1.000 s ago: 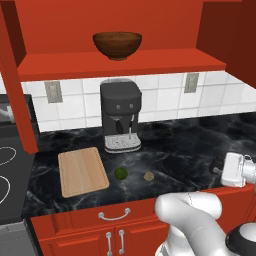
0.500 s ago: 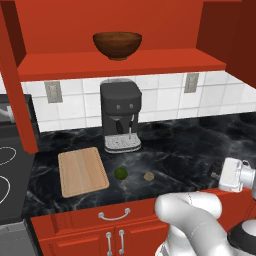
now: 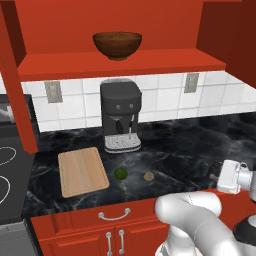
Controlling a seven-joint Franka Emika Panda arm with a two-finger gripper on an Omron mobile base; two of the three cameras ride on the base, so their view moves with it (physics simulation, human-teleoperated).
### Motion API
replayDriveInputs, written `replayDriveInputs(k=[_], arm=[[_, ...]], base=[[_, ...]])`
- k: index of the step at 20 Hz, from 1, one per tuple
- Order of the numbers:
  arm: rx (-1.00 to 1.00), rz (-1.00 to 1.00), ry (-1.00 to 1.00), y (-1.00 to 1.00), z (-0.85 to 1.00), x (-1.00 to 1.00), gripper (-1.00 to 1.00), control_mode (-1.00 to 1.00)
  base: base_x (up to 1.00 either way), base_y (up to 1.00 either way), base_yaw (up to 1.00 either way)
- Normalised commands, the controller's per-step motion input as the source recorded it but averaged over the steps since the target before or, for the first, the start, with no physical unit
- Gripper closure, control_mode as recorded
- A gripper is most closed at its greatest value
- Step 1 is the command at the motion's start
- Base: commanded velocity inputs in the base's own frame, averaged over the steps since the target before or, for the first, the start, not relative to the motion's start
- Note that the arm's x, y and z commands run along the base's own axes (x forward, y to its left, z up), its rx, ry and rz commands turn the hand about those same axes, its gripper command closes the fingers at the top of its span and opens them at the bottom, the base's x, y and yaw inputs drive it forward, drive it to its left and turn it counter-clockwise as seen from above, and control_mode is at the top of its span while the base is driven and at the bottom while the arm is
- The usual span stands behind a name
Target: Open the cabinet. Place the bowl and condiment on the counter. Then place the lime and garlic on the cutting board.
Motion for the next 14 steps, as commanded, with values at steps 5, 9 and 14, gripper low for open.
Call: replayDriveInputs(k=[5,9,14], arm=[[0.00,0.00,0.00,0.00,-0.10,0.20,1.00,-1.00],[0.00,0.00,0.00,0.00,-0.10,0.19,1.00,-1.00],[0.00,0.00,0.00,-0.02,-0.15,0.13,1.00,-1.00]], base=[[0.00,0.00,0.00],[0.00,0.00,0.00],[0.00,0.00,0.00]])
